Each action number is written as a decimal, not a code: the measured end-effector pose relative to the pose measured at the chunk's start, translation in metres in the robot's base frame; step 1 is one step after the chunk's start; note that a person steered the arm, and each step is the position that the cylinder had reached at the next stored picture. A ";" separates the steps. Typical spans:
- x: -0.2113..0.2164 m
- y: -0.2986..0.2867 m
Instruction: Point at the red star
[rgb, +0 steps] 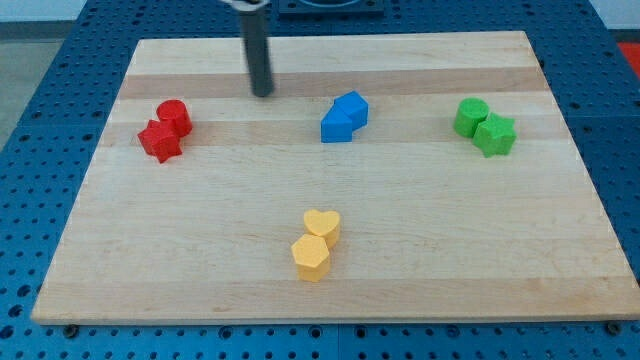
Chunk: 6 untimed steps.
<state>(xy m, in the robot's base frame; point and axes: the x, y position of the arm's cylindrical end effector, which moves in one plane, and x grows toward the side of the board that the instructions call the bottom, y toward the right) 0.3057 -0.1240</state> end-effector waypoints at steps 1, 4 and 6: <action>-0.002 -0.055; 0.068 -0.131; 0.110 -0.110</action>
